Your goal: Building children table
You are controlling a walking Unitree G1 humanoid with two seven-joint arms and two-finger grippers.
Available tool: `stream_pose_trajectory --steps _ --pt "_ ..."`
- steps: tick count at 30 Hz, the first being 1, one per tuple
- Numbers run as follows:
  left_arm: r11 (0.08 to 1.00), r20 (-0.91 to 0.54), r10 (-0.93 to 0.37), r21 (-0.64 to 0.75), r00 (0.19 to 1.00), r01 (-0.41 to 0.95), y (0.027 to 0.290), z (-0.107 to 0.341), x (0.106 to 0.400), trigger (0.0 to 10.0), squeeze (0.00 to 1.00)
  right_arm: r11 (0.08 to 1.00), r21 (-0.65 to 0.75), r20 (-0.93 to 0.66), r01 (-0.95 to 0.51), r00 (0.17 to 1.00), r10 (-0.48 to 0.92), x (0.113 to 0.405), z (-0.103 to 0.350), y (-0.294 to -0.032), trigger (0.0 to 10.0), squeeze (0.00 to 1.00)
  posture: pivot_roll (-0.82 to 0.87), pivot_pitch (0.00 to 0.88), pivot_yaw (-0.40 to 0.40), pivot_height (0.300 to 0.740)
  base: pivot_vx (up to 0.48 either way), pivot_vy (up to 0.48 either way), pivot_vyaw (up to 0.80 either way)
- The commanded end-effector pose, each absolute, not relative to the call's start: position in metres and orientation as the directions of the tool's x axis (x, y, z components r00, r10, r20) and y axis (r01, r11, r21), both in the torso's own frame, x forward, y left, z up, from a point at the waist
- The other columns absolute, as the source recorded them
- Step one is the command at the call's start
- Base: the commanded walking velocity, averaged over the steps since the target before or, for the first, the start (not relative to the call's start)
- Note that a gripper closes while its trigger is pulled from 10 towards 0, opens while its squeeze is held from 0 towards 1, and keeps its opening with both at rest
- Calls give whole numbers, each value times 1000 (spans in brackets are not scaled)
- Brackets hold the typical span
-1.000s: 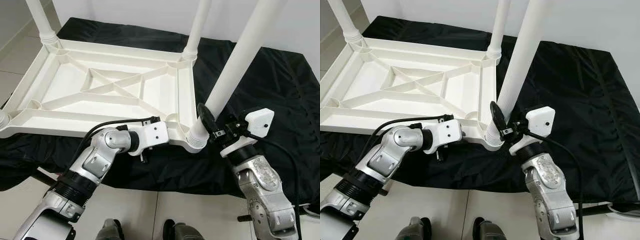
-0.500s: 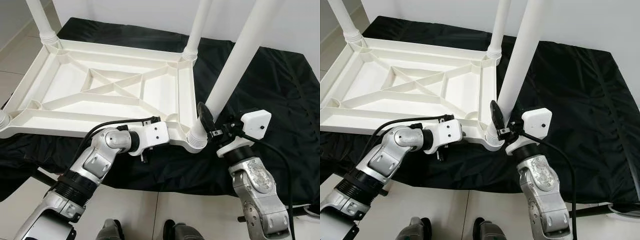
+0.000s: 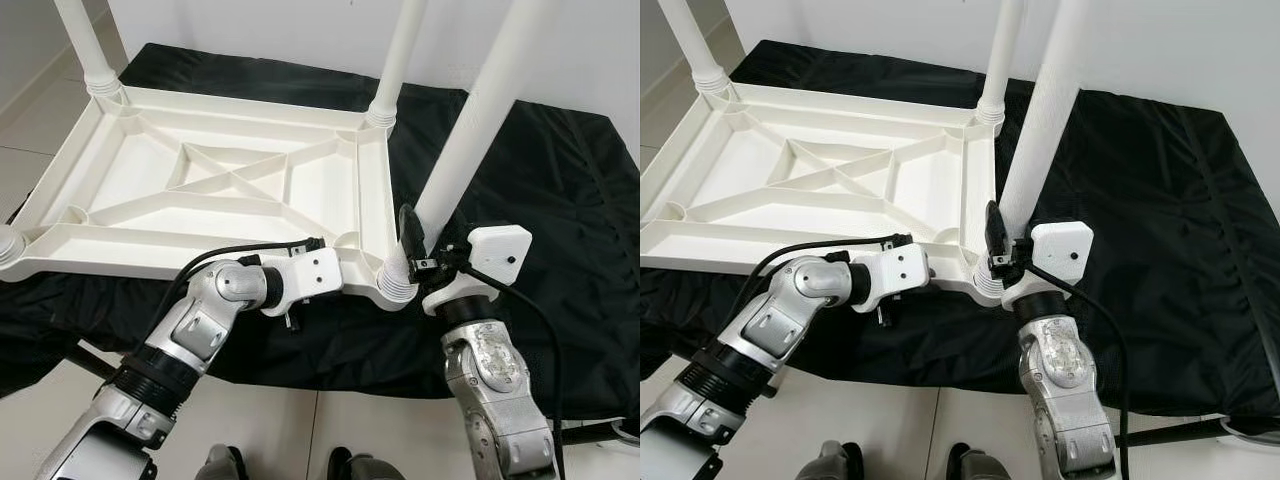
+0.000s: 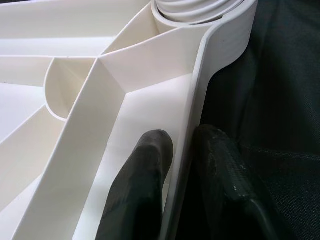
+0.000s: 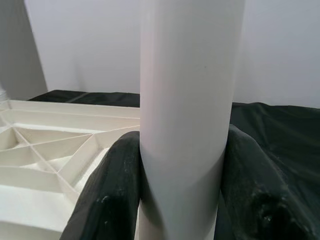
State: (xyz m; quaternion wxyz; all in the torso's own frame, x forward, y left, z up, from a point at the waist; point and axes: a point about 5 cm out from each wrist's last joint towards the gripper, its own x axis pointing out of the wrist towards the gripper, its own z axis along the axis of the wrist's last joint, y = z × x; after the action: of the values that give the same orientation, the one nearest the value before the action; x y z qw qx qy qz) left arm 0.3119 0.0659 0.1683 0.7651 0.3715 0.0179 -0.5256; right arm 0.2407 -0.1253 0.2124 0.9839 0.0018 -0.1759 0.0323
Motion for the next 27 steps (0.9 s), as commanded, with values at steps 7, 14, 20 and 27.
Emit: stream_pose_trajectory --steps 7,14,20,27 --pt "217 -374 -776 597 507 772 68 177 315 10000 0 986 -63 178 157 973 -144 245 178 -150 10000 0 -65 201 -49 740 0 0 0" --pt "219 -372 -776 598 509 771 68 178 315 10000 0 981 -104 205 167 968 -143 243 178 -151 10000 0 -68 204 -52 740 0 0 0" --pt "220 -371 -776 600 511 770 68 178 316 10000 0 989 -139 251 47 968 -11 235 178 -146 10000 0 -69 205 -52 740 0 0 0" --pt "220 -371 -776 600 511 769 68 179 316 10000 0 991 -137 251 1 967 33 230 174 -147 10000 0 -68 203 -51 740 0 0 0"
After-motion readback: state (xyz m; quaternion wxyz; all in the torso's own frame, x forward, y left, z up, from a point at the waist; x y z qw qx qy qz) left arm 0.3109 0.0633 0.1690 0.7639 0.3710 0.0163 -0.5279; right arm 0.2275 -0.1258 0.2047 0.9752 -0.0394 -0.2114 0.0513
